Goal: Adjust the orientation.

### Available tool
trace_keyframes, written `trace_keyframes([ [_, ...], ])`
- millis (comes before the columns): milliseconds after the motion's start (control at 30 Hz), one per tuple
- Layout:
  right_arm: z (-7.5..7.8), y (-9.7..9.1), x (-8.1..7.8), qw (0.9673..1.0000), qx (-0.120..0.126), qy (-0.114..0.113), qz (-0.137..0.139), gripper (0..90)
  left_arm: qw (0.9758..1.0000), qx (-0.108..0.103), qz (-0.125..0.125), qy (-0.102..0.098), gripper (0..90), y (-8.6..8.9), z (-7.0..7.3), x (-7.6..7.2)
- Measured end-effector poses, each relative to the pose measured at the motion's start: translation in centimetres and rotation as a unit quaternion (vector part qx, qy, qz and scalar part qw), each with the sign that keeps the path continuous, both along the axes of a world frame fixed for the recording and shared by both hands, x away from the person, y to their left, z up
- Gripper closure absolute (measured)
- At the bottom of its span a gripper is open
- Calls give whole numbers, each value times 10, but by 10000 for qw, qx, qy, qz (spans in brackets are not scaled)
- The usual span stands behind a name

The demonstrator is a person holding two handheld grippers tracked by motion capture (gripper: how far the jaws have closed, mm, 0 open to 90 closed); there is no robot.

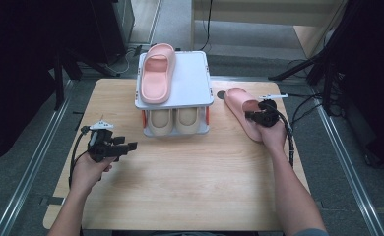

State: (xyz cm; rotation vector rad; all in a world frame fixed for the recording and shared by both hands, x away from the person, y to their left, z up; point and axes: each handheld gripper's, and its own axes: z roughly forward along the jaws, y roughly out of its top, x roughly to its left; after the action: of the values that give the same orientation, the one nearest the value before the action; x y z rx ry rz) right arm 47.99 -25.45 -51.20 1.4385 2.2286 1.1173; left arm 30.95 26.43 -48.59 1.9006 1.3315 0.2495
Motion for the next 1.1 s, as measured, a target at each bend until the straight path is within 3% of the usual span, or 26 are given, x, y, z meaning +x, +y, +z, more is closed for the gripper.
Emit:
trace_keyframes([
  [400,1,22,-2,9997,47,56,226,890,10000,38,3,-3,358,1,-1,1],
  [533,1,26,-3,9995,-76,-17,305,870,10000,52,-8,4,358,0,-2,2],
  [833,14,7,-9,9999,31,-121,83,786,9999,94,-63,27,358,-1,-2,10],
  [1100,20,-8,-22,9994,-44,-326,-63,708,9998,173,-59,60,372,-3,-7,23],
])
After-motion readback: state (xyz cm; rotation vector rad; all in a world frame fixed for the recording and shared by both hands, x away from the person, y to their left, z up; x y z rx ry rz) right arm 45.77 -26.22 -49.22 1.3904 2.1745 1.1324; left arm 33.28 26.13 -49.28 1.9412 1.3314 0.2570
